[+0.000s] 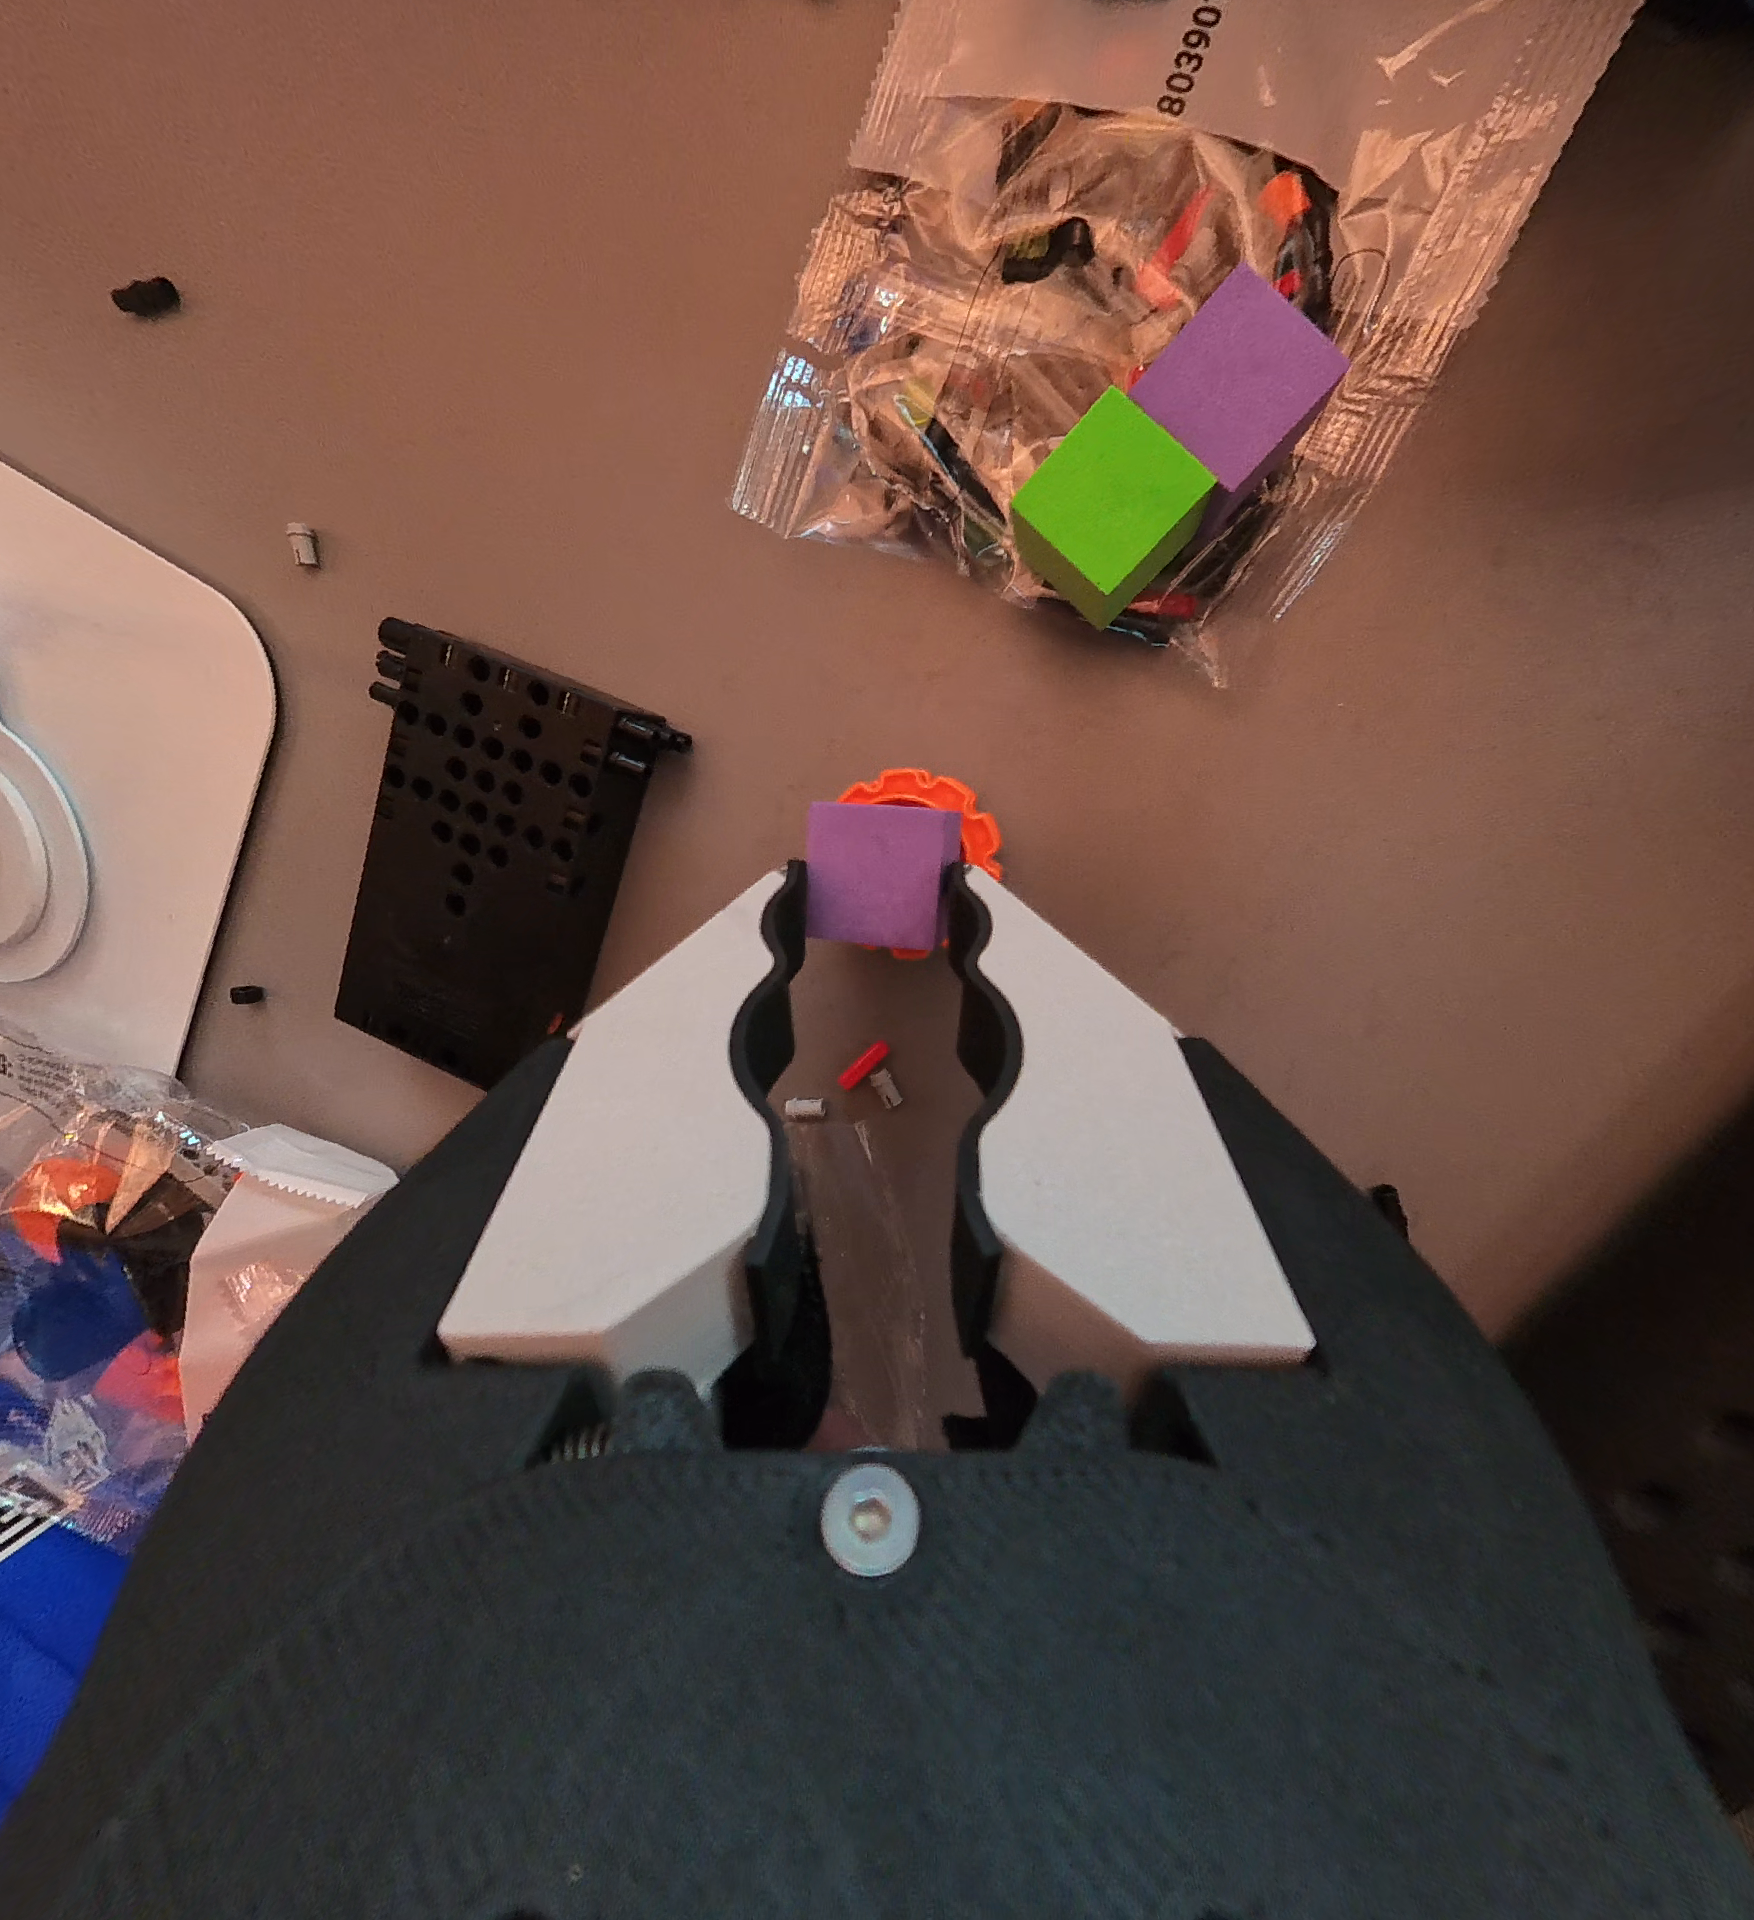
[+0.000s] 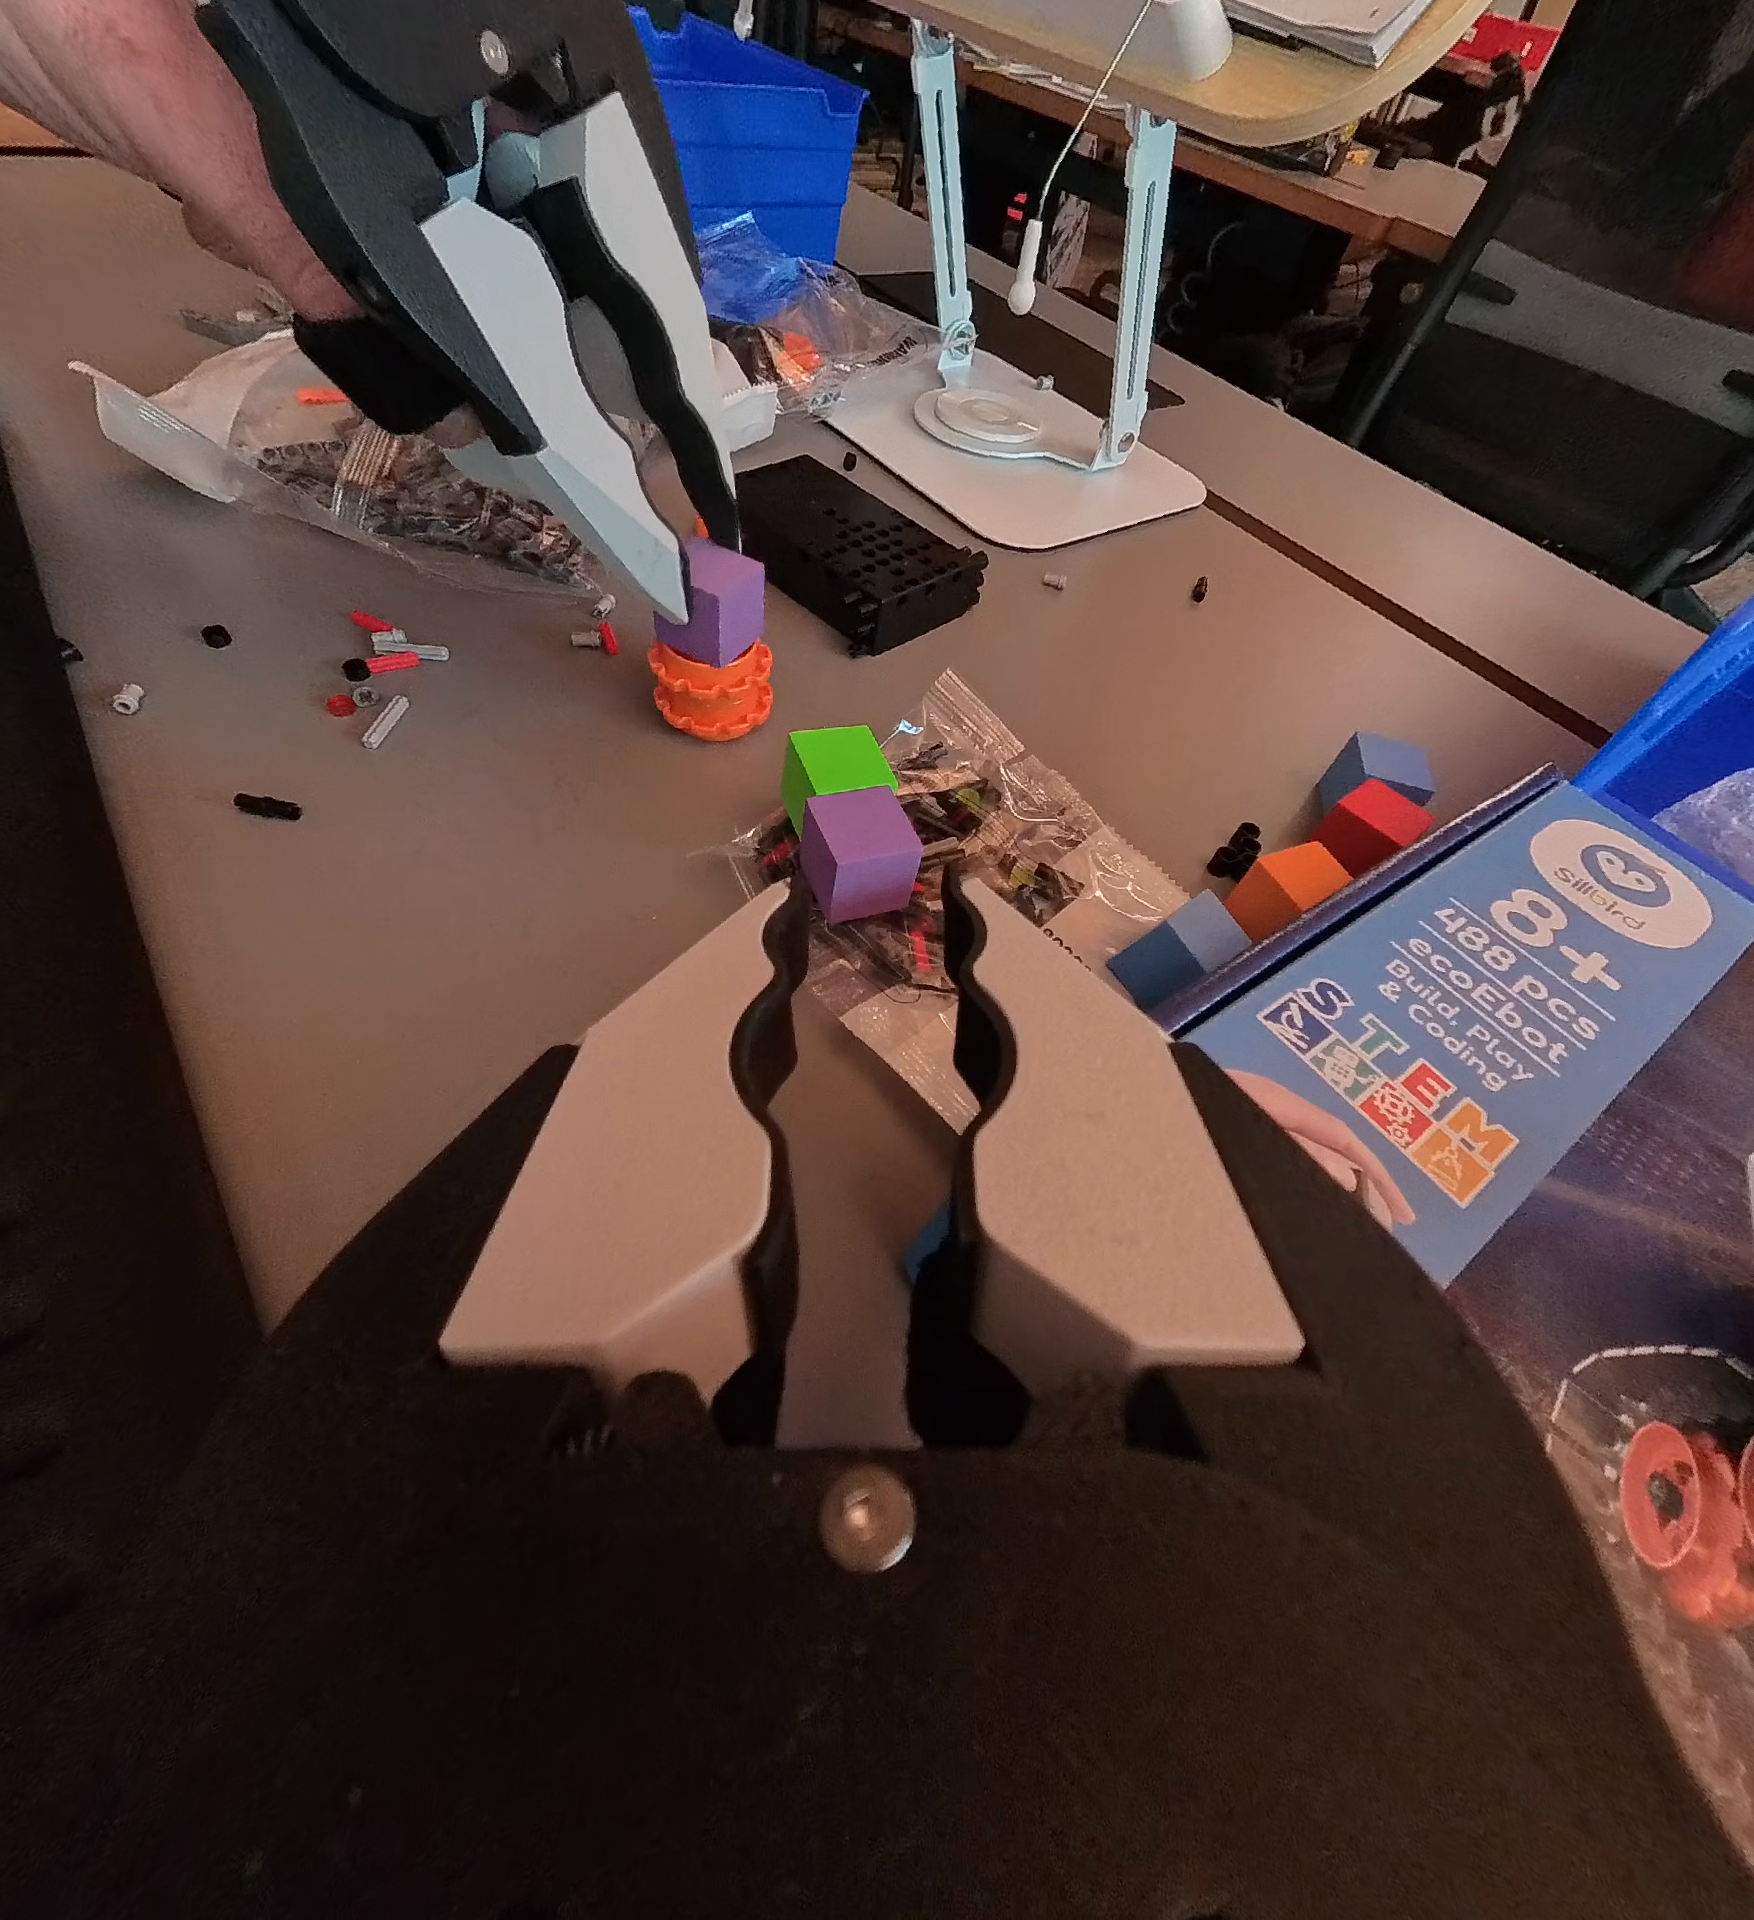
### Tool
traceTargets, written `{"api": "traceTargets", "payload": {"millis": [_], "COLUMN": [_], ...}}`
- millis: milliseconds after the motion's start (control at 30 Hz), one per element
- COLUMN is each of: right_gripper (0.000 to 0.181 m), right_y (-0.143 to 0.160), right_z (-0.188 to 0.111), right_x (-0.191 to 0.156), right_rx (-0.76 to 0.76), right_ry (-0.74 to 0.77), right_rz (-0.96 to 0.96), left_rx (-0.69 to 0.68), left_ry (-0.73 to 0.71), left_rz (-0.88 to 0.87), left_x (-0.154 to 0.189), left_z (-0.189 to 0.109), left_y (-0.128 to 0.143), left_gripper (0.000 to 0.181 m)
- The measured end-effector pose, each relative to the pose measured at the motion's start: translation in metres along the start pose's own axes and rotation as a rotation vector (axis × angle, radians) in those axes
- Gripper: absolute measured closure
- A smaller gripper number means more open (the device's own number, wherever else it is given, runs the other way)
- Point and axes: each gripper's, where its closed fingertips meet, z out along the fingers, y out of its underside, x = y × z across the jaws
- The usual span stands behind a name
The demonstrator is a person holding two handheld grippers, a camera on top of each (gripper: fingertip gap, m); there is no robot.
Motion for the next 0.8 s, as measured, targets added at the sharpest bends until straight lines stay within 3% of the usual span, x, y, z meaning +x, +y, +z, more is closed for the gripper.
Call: {"api": "traceTargets", "payload": {"millis": [133, 233, 467, 667, 800], "right_gripper": [0.157, 0.157, 0.157, 0.157, 0.157], "right_y": [0.000, 0.000, 0.002, 0.002, 0.002], "right_z": [0.000, 0.000, 0.001, 0.001, 0.001], "right_x": [0.000, 0.000, 0.001, 0.002, 0.001], "right_rx": [0.001, 0.002, -0.007, -0.009, -0.008], "right_ry": [0.000, 0.000, 0.003, 0.004, 0.000], "right_rz": [0.001, 0.001, 0.001, 0.008, 0.005], "left_rx": [0.010, 0.076, 0.054, -0.059, -0.054], "left_ry": [-0.015, -0.025, 0.004, 0.029, 0.033], "left_rz": [-0.006, 0.009, 0.238, 0.294, 0.266], "left_x": [-0.002, 0.002, 0.037, 0.039, 0.037], "left_z": [-0.002, -0.011, 0.007, 0.034, 0.035], "left_y": [-0.002, -0.020, -0.060, -0.056, -0.054], "left_gripper": [0.140, 0.138, 0.136, 0.144, 0.150]}}
